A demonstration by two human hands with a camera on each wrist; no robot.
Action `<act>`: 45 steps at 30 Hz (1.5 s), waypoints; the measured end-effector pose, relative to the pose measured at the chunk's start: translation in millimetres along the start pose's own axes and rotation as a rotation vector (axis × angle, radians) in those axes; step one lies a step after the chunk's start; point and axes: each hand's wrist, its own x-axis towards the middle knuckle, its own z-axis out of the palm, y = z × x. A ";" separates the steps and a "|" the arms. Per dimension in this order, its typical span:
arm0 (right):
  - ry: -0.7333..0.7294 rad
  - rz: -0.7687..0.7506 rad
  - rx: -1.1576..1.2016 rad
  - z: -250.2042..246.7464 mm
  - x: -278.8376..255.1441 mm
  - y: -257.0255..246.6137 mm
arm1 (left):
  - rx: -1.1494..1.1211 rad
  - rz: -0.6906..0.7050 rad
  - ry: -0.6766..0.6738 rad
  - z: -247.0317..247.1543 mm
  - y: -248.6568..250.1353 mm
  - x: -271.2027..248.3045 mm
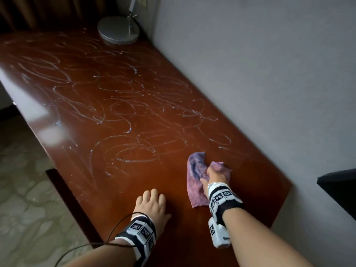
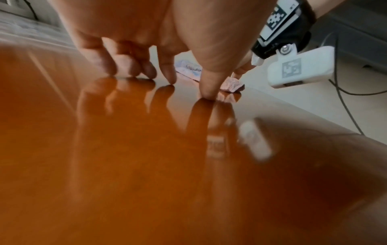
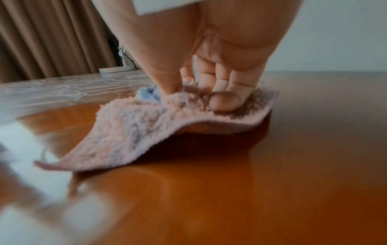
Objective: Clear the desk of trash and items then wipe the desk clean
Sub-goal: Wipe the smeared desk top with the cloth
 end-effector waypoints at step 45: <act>0.094 0.153 -0.169 -60.8 134.6 59.7 | 0.027 -0.251 -0.552 6.6 32.4 18.6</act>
